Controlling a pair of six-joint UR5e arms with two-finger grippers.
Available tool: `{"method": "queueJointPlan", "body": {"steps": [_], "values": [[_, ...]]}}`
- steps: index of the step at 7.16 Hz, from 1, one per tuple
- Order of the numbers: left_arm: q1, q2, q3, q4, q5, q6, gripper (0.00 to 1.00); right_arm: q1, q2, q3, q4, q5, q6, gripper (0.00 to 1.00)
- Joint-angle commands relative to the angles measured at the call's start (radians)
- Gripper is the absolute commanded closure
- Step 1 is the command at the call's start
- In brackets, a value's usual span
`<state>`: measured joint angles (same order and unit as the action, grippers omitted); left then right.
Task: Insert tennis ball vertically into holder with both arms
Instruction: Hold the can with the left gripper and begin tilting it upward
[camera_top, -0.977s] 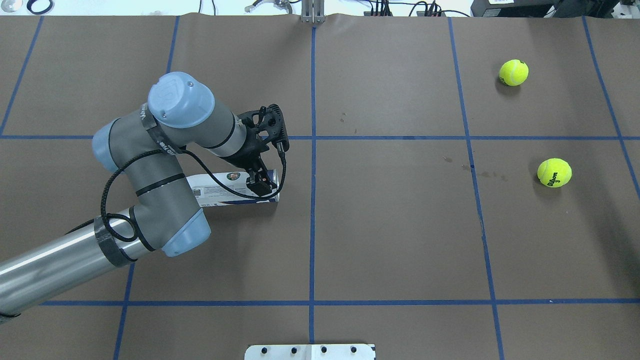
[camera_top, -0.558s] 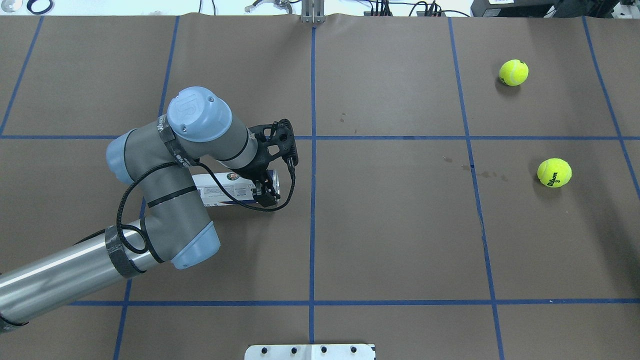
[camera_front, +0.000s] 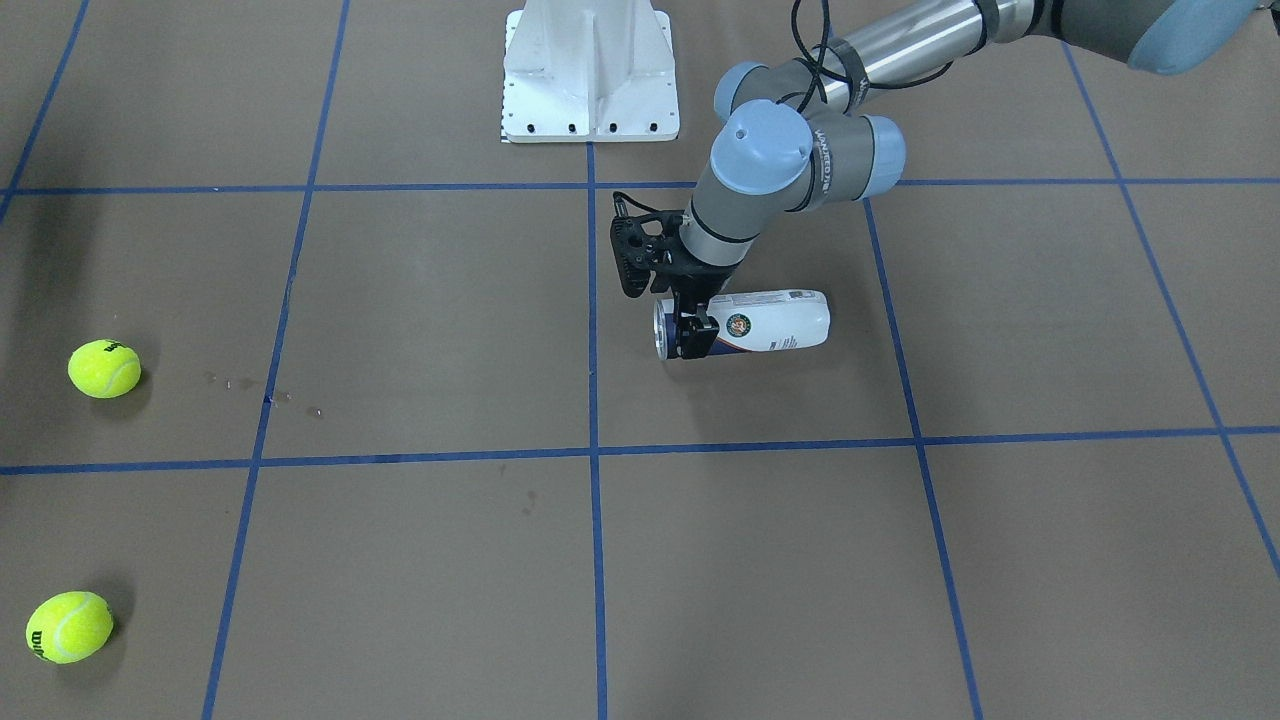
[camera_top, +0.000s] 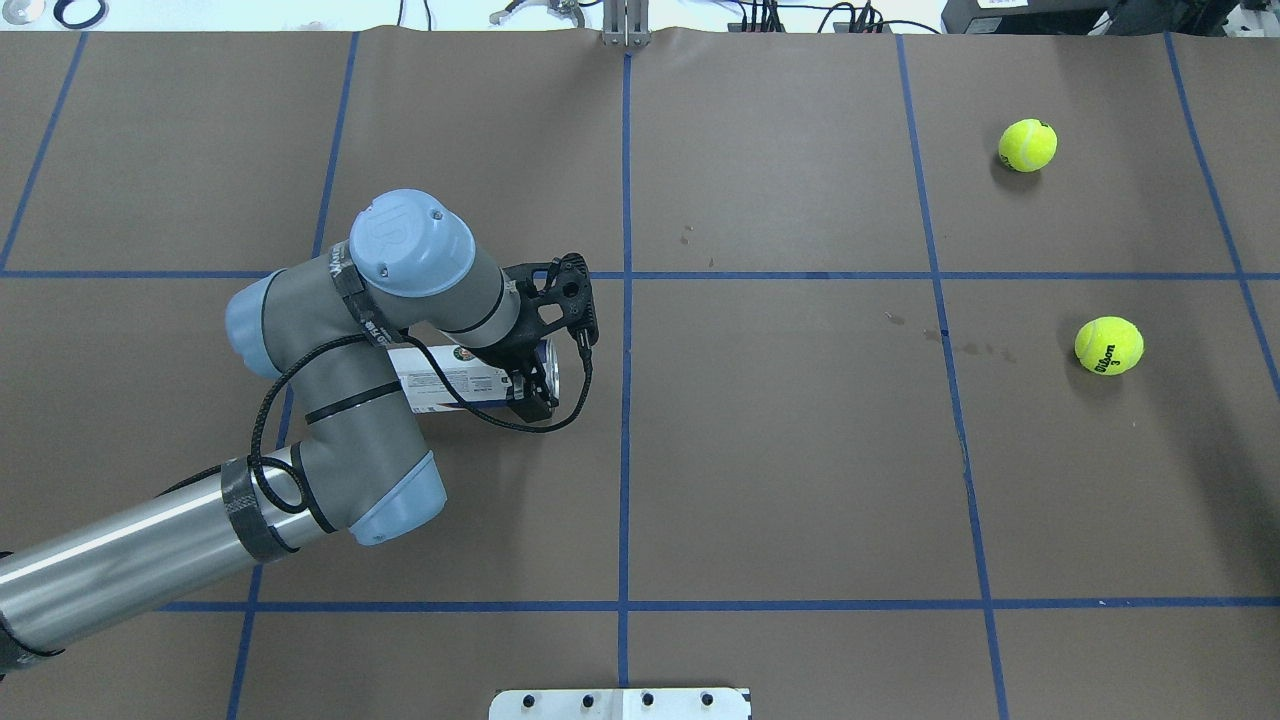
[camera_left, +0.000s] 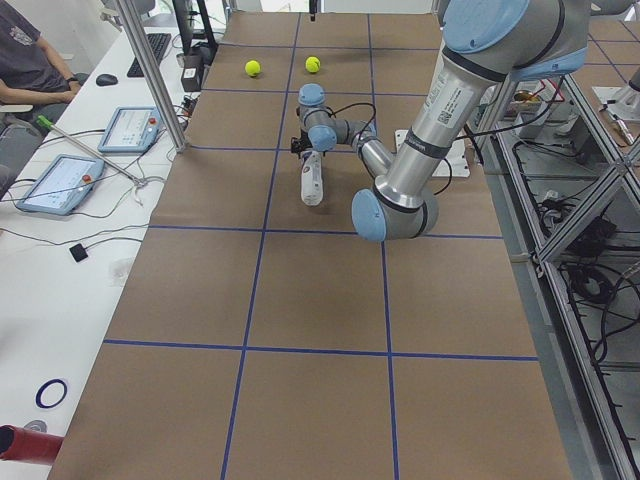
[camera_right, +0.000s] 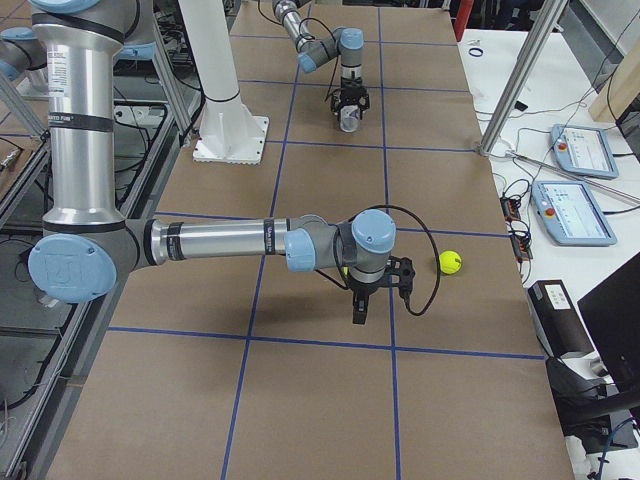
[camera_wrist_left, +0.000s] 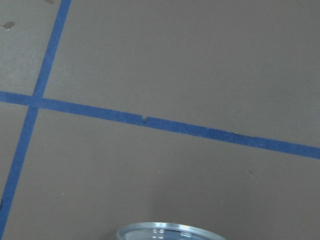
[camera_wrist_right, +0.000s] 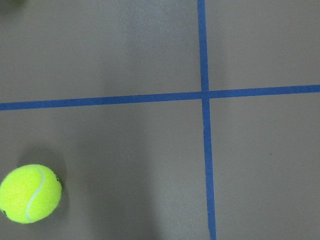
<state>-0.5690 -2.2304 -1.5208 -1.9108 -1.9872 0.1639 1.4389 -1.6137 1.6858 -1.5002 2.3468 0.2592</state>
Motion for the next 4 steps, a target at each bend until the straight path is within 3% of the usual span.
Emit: {"method": "queueJointPlan", "body": {"steps": [1,4], "values": [[0.006,-0.011,0.016,-0.001,0.007,0.009,0.0,0.0,0.0,0.0,0.0,0.003,0.0,0.01],[0.008,-0.032,0.045,-0.001,0.008,0.011,0.0,0.0,0.0,0.0,0.0,0.006,0.0,0.01]]}}
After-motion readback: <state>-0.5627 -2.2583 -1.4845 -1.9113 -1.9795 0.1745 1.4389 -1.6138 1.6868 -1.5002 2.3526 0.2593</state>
